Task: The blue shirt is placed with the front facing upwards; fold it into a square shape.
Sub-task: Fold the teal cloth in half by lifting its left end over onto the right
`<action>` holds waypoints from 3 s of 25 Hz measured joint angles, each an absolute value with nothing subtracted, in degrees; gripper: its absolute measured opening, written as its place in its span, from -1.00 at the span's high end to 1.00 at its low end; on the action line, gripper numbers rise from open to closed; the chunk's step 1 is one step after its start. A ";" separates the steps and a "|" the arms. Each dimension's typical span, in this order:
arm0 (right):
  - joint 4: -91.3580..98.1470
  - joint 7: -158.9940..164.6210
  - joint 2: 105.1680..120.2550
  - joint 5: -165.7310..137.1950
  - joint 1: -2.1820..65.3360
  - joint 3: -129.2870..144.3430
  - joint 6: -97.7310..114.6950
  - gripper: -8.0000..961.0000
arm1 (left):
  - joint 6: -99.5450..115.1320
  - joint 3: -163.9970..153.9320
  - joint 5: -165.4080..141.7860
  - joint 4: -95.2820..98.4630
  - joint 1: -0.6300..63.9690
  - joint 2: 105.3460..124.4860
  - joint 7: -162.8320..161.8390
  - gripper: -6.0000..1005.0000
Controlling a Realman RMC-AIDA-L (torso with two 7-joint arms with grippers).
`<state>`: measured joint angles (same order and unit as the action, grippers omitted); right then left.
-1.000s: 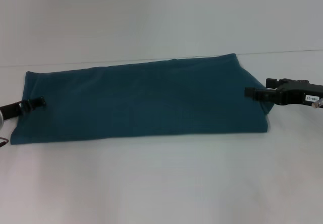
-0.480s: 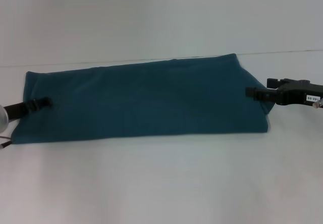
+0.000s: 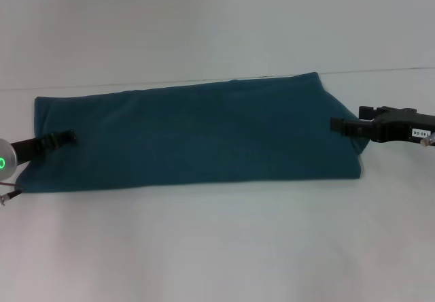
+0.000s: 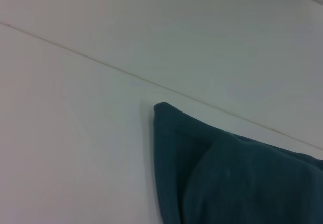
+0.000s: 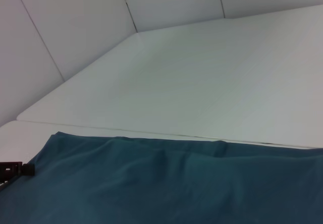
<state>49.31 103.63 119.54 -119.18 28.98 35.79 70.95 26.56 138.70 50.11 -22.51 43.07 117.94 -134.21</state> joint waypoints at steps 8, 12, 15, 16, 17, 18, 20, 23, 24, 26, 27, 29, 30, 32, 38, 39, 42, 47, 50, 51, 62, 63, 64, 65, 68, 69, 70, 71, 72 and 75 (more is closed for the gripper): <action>49.22 103.62 119.53 -119.18 29.07 35.77 71.06 -0.93 | 25.96 138.85 50.10 -22.49 42.80 118.03 -134.66 -0.73; 49.21 103.62 119.53 -119.18 29.17 35.77 71.09 -0.93 | 25.67 138.87 50.07 -22.45 42.60 117.95 -134.98 -0.58; 49.21 103.62 119.52 -119.18 29.26 35.77 71.11 -0.93 | 25.69 138.85 50.00 -22.36 42.44 117.76 -135.00 -0.36; 49.21 103.62 119.52 -119.18 29.26 35.77 71.11 -0.93 | 25.71 138.84 49.96 -22.32 42.38 117.67 -135.00 -0.22; 49.21 103.62 119.53 -119.18 29.27 35.77 71.11 -0.93 | 25.70 138.84 49.95 -22.25 42.33 117.64 -135.00 -0.07; 49.21 103.62 119.53 -119.18 29.27 35.77 71.11 -0.93 | 25.69 138.85 49.94 -22.16 42.30 117.59 -135.00 0.07; 49.21 103.62 119.52 -119.18 29.27 35.77 71.11 -0.93 | 25.41 138.86 49.98 -21.48 42.33 117.29 -135.00 0.16; 49.22 103.62 119.52 -119.18 29.27 35.77 71.05 -0.93 | 24.77 138.89 49.99 -20.88 42.41 117.07 -135.00 0.29; 49.21 103.62 119.53 -119.18 29.27 35.77 71.02 -0.93 | 24.61 138.91 49.99 -20.84 42.41 117.06 -135.00 0.33; 49.22 103.62 119.53 -119.18 29.27 35.77 70.98 -0.93 | 24.46 138.94 49.99 -20.85 42.42 117.05 -135.00 0.42; 49.21 103.62 119.53 -119.18 29.27 35.77 70.98 -0.93 | 24.43 138.95 49.98 -20.93 42.44 117.08 -135.00 0.46; 49.22 103.62 119.52 -119.18 29.27 35.77 70.95 -0.93 | 24.37 138.89 49.98 -21.17 42.50 117.22 -134.96 0.55; 49.21 103.62 119.52 -119.18 29.27 35.77 70.95 -0.93 | 24.34 138.82 49.98 -21.28 42.55 117.29 -134.88 0.61; 49.22 103.62 119.53 -119.18 29.27 35.77 70.94 -0.93 | 24.27 138.66 50.00 -21.67 42.63 117.49 -134.65 0.73; 49.22 103.62 119.53 -119.18 29.23 35.77 70.92 -0.93 | 24.72 138.36 50.02 -23.63 42.60 118.33 -134.40 0.91; 49.22 103.62 119.52 -119.18 29.20 35.77 70.92 -0.93 | 24.77 138.34 49.97 -24.14 42.50 118.52 -134.38 0.91; 49.22 103.62 119.53 -119.18 29.11 35.65 70.92 -0.93 | 24.94 138.27 49.73 -25.40 42.12 118.92 -134.35 0.91; 49.22 103.62 119.53 -119.18 29.06 35.43 70.93 -0.93 | 27.55 138.25 49.78 -28.18 40.99 119.18 -134.33 0.91; 49.22 103.62 119.53 -119.18 29.16 35.36 70.57 -0.93 | 30.12 138.25 50.06 -32.39 39.82 120.37 -134.31 0.91; 49.22 103.62 119.53 -119.18 29.19 35.42 70.40 -0.93 | 31.08 138.25 50.08 -34.31 39.26 121.07 -134.30 0.91; 48.00 103.62 119.53 -119.40 29.62 35.90 68.56 -0.93 | 41.38 138.10 52.03 -44.24 38.32 123.88 -134.44 0.91; 47.77 103.62 119.52 -119.42 29.63 36.14 68.26 -0.93 | 41.99 137.69 52.96 -44.55 38.35 123.89 -134.36 0.91; 47.46 103.61 119.53 -119.43 29.67 36.58 67.71 -0.93 | 42.84 136.30 54.86 -45.15 38.35 123.90 -134.29 0.91; 47.20 103.54 119.53 -119.43 29.74 37.18 67.03 -0.93 | 42.84 136.30 54.86 -45.15 38.35 123.90 -134.29 0.91; 46.21 103.23 119.53 -119.43 30.23 39.37 64.70 -0.93 | 44.06 134.47 57.31 -46.81 37.95 123.87 -134.29 0.91; 45.69 103.15 119.52 -119.43 30.57 40.42 63.79 -0.93 | 44.67 134.09 57.97 -47.33 37.85 123.87 -134.29 0.91; 45.23 103.11 119.53 -119.43 30.94 41.22 63.16 -0.93 | 45.37 133.64 58.66 -47.88 37.78 123.87 -134.27 0.91; 44.81 103.09 119.53 -119.43 31.34 42.02 62.43 -0.93 | 45.86 133.43 59.13 -48.26 37.77 123.88 -134.26 0.91; 44.55 103.07 119.53 -119.42 31.72 42.67 61.87 -0.93 | 46.25 133.14 59.63 -48.69 37.75 123.89 -134.24 0.91; 43.71 102.98 119.61 -119.22 32.81 44.06 60.60 -0.93 | 46.99 131.70 60.95 -49.92 37.60 123.96 -134.22 0.91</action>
<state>43.71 102.98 119.61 -119.22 32.81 44.06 60.60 46.99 131.70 60.95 -49.92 37.60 123.96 -134.22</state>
